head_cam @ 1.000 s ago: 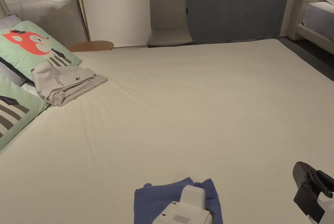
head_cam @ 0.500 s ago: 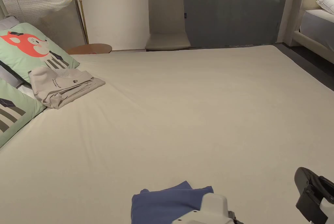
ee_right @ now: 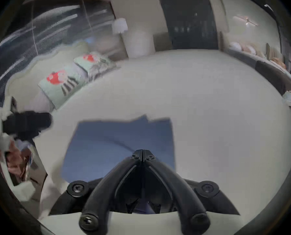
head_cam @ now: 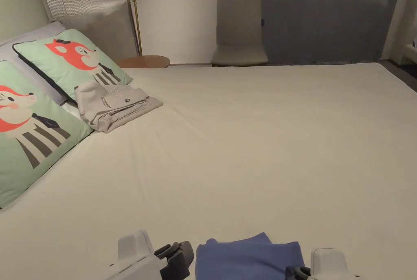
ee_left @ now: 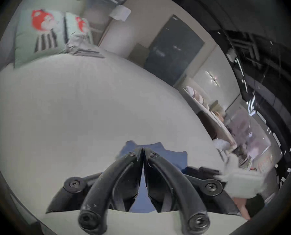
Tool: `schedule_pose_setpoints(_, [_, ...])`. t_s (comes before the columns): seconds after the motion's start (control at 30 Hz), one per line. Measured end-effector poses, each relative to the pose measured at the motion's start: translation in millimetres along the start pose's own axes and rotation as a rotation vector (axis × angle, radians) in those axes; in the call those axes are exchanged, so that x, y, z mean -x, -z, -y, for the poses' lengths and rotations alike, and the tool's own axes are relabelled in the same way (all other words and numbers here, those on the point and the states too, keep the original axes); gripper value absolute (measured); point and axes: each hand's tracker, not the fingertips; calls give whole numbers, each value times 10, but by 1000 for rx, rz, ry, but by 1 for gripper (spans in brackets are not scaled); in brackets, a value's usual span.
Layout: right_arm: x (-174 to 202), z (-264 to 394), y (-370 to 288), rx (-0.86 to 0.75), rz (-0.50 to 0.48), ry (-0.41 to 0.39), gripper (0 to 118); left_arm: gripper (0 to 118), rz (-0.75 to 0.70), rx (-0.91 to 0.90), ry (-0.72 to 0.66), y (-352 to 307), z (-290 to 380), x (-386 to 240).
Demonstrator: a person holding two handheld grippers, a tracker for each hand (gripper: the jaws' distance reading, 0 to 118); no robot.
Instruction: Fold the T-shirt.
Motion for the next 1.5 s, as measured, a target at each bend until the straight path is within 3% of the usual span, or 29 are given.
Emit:
schedule_pose_setpoints(0.07, [2, 27, 137, 48, 20, -5, 1, 2, 37, 28, -65, -28, 9, 175])
schedule_pose_setpoints(0.1, [-3, 8, 155, 37, 21, -5, 1, 9, 48, 34, -89, -25, 20, 233])
schedule_pose_setpoints(0.23, [-90, -182, 174, 116, -9, 23, 1, 112, 192, 151, -217, 190, 30, 515])
schedule_pose_setpoints(0.43, [-157, -239, 186, 151, -41, 32, 1, 109, 487, 373, -502, 821, 197, 771])
schedule_pose_setpoints(0.6, [-211, -206, 162, 142, -62, 81, 1, 103, 450, 389, -497, 869, 268, 607])
schedule_pose_setpoints(0.67, [-197, -217, 139, 139, -63, 85, 1, 84, 442, 396, -498, 776, 194, 615])
schedule_pose_setpoints(0.7, [-182, -225, 126, 138, -59, 78, 1, 61, 384, 386, -466, 732, 191, 622])
schedule_pose_setpoints(0.73, [-167, -235, 119, 140, -52, 73, 1, 26, 327, 376, -434, 708, 191, 612])
schedule_pose_setpoints(0.77, [-157, -248, 111, 139, -68, 75, 1, 22, 262, 392, -403, 853, 134, 843])
schedule_pose_setpoints(0.87, [-44, -269, 108, 143, -35, 31, 1, 17, 337, 411, -515, 864, 132, 900])
schedule_pose_setpoints(1.0, [-7, -329, 11, 119, -50, 36, 1, 14, 343, 409, -447, 699, 44, 747])
schedule_pose_setpoints(1.13, [7, -499, -170, 45, -69, 78, 1, 14, 383, 332, -451, 387, -317, 1159])
schedule_pose_setpoints(1.27, [52, -655, -285, -6, -45, 80, 1, 14, 287, 270, -411, -298, -770, 1550])
schedule_pose_setpoints(1.3, [77, -680, -299, -12, -38, 78, 1, 14, 258, 251, -413, -212, -861, 2137])
schedule_pose_setpoints(1.4, [132, -716, -266, -18, -25, 79, 1, 14, 160, 196, -442, -593, -1106, 2661])
schedule_pose_setpoints(1.5, [224, -729, -199, -11, -14, 73, 1, 14, 79, 134, -488, -1026, -1130, 2877])
